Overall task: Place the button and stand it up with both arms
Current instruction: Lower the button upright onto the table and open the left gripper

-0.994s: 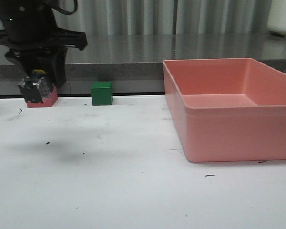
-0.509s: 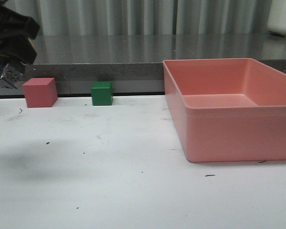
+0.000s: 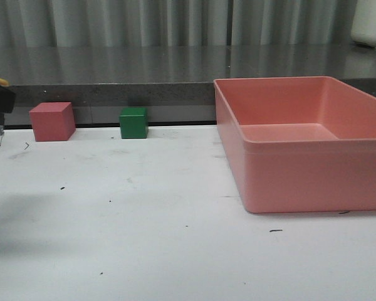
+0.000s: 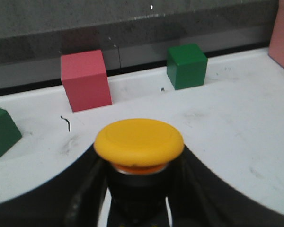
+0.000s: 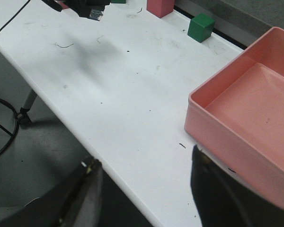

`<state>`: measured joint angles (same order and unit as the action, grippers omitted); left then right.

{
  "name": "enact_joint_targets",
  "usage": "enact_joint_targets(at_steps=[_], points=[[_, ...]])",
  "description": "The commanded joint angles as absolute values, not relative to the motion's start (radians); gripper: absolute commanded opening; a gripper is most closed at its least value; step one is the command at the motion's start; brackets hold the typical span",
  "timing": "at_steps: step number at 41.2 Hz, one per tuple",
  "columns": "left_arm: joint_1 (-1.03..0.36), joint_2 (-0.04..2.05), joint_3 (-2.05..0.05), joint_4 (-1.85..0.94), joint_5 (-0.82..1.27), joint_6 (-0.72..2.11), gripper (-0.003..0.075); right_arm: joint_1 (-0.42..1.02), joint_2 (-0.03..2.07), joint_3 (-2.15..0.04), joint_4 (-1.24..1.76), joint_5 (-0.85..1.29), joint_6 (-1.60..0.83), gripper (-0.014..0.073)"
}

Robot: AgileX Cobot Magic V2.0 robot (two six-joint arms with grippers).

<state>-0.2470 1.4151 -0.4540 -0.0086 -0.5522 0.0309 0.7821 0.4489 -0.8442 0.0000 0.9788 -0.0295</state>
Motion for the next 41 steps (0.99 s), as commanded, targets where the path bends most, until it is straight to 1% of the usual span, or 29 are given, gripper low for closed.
enact_joint_targets(at_steps=[1, 6, 11, 27, 32, 41], points=[[-0.237, 1.433, -0.462, 0.033, -0.751, -0.041, 0.0220, 0.781, 0.455, -0.866, -0.011, 0.912, -0.041, 0.0436], [-0.237, 1.521, -0.462, 0.106, -0.858, -0.078, 0.0220, 0.781, 0.455, -0.866, -0.011, 0.912, -0.041, 0.0436], [-0.237, 1.600, -0.462, 0.106, -0.949, -0.118, 0.0220, 0.781, 0.455, -0.866, -0.011, 0.912, -0.041, 0.0436], [-0.237, 1.827, -0.464, 0.106, -1.284, -0.120, 0.0220, 0.781, 0.455, -0.866, -0.011, 0.912, -0.041, 0.0436], [-0.237, 1.876, -0.473, 0.106, -1.334, -0.120, 0.0220, 0.781, 0.455, -0.866, -0.011, 0.912, -0.041, 0.0436], [-0.237, 1.925, -0.507, 0.102, -1.338, -0.120, 0.0220, 0.781, 0.455, -0.866, -0.011, 0.912, -0.041, 0.0436]])
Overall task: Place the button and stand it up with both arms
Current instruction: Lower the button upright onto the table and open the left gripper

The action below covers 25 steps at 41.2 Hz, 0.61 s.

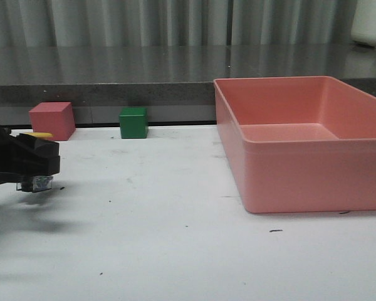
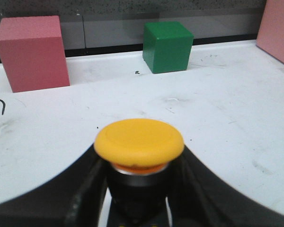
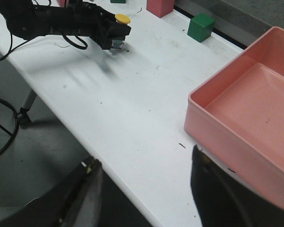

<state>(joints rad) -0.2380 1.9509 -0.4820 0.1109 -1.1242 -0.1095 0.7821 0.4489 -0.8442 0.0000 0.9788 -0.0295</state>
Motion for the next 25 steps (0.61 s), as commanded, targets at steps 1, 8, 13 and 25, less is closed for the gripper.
enact_joint_targets(at_steps=[1, 8, 13, 25], points=[[-0.237, 1.930, -0.508, 0.102, -1.341, -0.120, 0.0220, 0.781, 0.455, -0.866, -0.011, 0.912, -0.041, 0.0436], [-0.237, 1.969, -0.534, 0.102, -1.345, -0.120, 0.0223, 0.781, 0.455, -0.866, -0.011, 0.912, -0.041, 0.0436], [-0.237, 1.974, -0.532, 0.102, -1.345, -0.120, 0.0249, 0.781, 0.455, -0.866, -0.011, 0.912, -0.041, 0.0436], [-0.237, 1.948, -0.478, 0.102, -1.365, -0.120, 0.0445, 0.781, 0.455, -0.866, -0.011, 0.912, -0.041, 0.0436]])
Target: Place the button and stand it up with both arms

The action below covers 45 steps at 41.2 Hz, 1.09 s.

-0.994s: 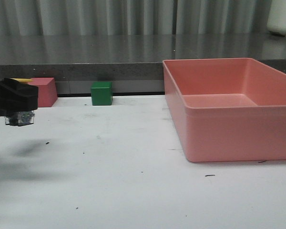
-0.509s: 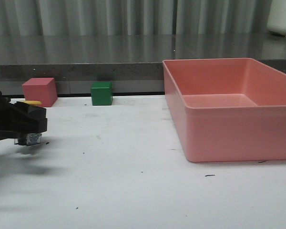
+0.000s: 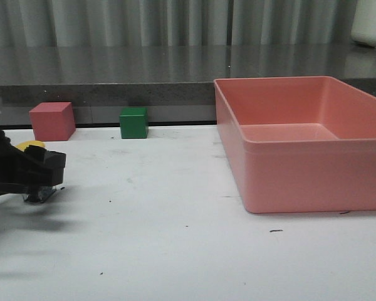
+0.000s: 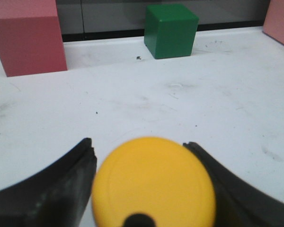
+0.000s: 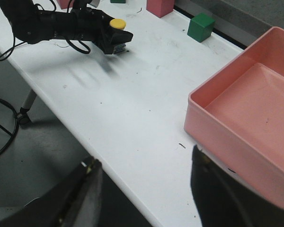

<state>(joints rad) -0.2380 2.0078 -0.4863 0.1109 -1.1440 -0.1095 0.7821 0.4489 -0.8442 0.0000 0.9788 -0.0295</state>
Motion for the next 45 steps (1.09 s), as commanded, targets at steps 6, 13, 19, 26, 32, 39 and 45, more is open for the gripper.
enact_joint_targets(at_steps=[6, 13, 19, 26, 32, 39, 45], points=[[-0.237, 1.881, -0.439, 0.096, -1.329, -0.118, 0.0445, 0.781, 0.455, -0.866, -0.011, 0.912, -0.041, 0.0436], [-0.237, 1.737, -0.426, 0.096, -1.040, -0.118, 0.0445, 0.781, 0.455, -0.866, -0.011, 0.912, -0.041, 0.0436], [-0.237, 1.561, -0.426, 0.105, -0.744, -0.118, 0.0442, 0.781, 0.455, -0.866, -0.011, 0.912, -0.041, 0.0436], [-0.242, 1.327, -0.496, 0.105, -0.246, -0.120, 0.0442, 0.781, 0.455, -0.866, -0.011, 0.912, -0.041, 0.0436], [-0.242, 1.180, -0.622, 0.092, 0.205, -0.120, 0.0442, 0.781, 0.455, -0.866, -0.011, 0.912, -0.041, 0.0436], [-0.242, 1.057, -0.788, 0.072, 0.611, -0.110, 0.0442, 0.781, 0.455, -0.866, -0.011, 0.912, -0.041, 0.0436], [-0.242, 0.946, -0.883, 0.000, 0.816, -0.032, 0.0442, 0.781, 0.455, -0.866, -0.011, 0.912, -0.041, 0.0436]])
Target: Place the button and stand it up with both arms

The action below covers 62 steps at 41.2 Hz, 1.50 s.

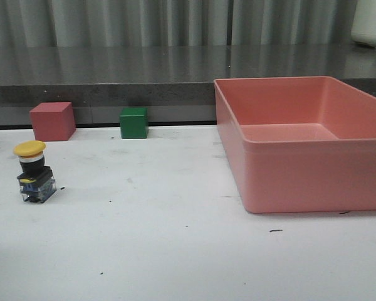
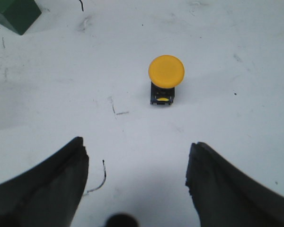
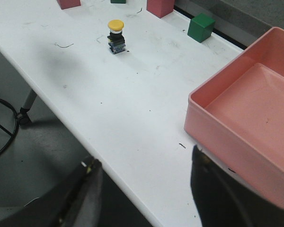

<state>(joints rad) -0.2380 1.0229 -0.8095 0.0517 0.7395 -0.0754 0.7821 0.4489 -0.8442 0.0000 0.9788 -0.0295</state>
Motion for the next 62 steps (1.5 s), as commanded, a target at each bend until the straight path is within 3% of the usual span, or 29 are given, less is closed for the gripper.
enact_joint_targets(at_steps=[1, 23, 46, 49, 53, 62], points=[[-0.242, 0.934, -0.892, -0.014, 0.826, -0.022, 0.0442, 0.781, 0.455, -0.866, -0.011, 0.912, -0.041, 0.0436], [-0.242, 0.534, -0.915, -0.056, 0.976, -0.008, 0.0442, 0.781, 0.455, -0.866, -0.011, 0.912, -0.041, 0.0436], [-0.242, 0.515, -0.913, -0.054, 0.969, -0.008, 0.0432, 0.781, 0.455, -0.866, -0.011, 0.868, -0.041, 0.0436], [-0.240, 0.515, -0.913, -0.052, 0.969, -0.008, 0.0383, 0.781, 0.455, -0.866, -0.011, 0.868, -0.041, 0.0436], [-0.240, 0.515, -0.913, -0.044, 0.967, -0.008, 0.0256, 0.781, 0.455, -0.866, -0.011, 0.870, -0.041, 0.0391], [-0.240, 0.515, -0.913, -0.044, 0.967, -0.008, 0.0015, 0.781, 0.455, -0.866, -0.011, 0.878, -0.041, 0.0041]])
